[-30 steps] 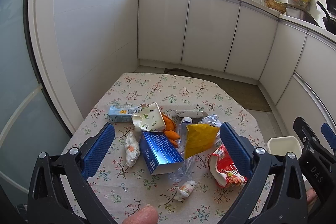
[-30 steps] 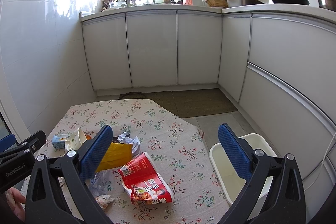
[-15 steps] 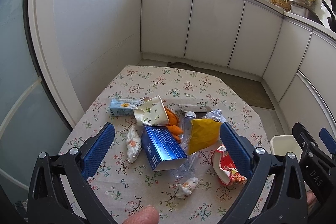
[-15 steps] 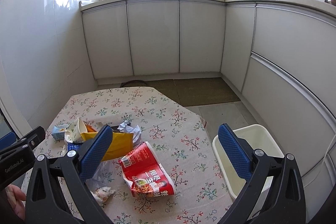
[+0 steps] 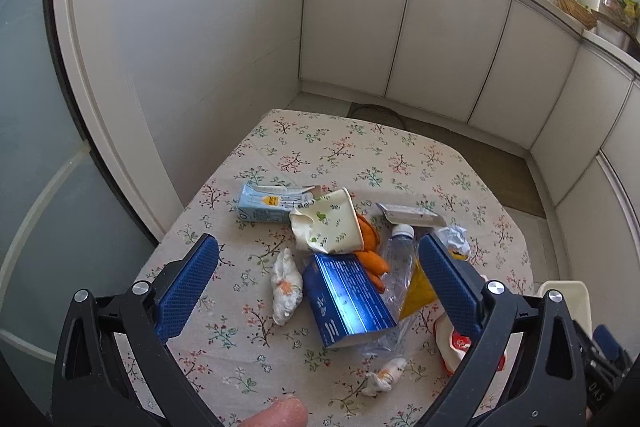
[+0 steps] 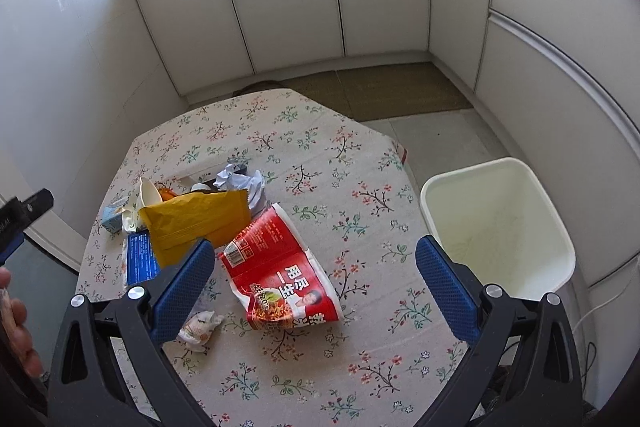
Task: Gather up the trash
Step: 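Grasp the white tissue with the left tool while the right tool grasps the yellow snack packet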
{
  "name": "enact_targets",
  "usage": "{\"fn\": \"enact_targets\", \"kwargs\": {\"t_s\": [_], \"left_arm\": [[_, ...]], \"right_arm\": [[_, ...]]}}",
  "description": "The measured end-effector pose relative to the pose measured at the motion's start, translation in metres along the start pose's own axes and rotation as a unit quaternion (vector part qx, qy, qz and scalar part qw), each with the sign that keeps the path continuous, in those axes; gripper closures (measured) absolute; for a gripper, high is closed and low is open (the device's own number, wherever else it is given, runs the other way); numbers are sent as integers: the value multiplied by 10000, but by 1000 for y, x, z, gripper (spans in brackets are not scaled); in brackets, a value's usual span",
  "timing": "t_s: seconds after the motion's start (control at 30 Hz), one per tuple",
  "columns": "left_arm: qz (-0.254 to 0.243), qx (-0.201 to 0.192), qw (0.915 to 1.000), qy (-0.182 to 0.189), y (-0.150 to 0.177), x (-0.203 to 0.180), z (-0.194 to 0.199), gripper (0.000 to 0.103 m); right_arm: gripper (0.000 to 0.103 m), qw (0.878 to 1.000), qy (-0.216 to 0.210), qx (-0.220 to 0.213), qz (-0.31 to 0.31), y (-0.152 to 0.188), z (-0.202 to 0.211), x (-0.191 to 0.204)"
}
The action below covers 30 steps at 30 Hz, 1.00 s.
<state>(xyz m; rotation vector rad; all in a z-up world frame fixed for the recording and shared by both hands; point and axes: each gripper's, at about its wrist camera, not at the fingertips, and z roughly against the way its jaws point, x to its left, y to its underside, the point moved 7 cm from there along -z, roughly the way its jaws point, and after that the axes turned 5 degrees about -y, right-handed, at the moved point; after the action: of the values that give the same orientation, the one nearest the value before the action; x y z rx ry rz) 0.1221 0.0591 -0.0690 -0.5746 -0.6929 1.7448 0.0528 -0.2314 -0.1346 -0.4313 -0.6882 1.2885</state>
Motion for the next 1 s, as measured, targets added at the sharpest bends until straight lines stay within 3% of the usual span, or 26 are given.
{"fn": "enact_targets", "kwargs": {"t_s": [0.13,0.23,0.3,0.37,0.47,0.53,0.63,0.73,0.83,0.93,1.0], "left_arm": [[287,96,9993,204,-38,18,-9,7],[282,255,9971,656,-60,23,-24,7],[234,777,9905,1112,-56,22,-51,7],[410,1448,9795,1338,-36,25,-81,7],[834,2207,9656,1093,-7,41,-119,7],[1066,2344,9600,1099,0,47,-129,7],[999,2410,9596,1056,8,48,-138,7],[663,3032,9490,561,35,53,-155,8],[798,3493,9331,298,62,64,-164,21],[665,3572,9316,90,73,70,-171,29],[747,3578,9306,199,77,70,-173,31]], "right_arm": [[5,9997,-46,135,-211,-2,-1,-12],[5,9989,-159,245,-361,-3,-5,-19],[5,9983,-209,323,-437,-3,-8,-22],[5,9975,-246,411,-521,-2,-13,-25],[5,9958,-325,549,-653,1,-19,-29],[5,9944,-408,642,-734,2,-23,-29],[5,9938,-425,702,-745,4,-28,-28],[5,9939,-415,775,-671,7,-31,-26],[5,9936,-435,849,-606,11,-34,-24],[5,9934,-432,907,-560,13,-36,-24],[5,9929,-434,942,-575,14,-38,-25]]}}
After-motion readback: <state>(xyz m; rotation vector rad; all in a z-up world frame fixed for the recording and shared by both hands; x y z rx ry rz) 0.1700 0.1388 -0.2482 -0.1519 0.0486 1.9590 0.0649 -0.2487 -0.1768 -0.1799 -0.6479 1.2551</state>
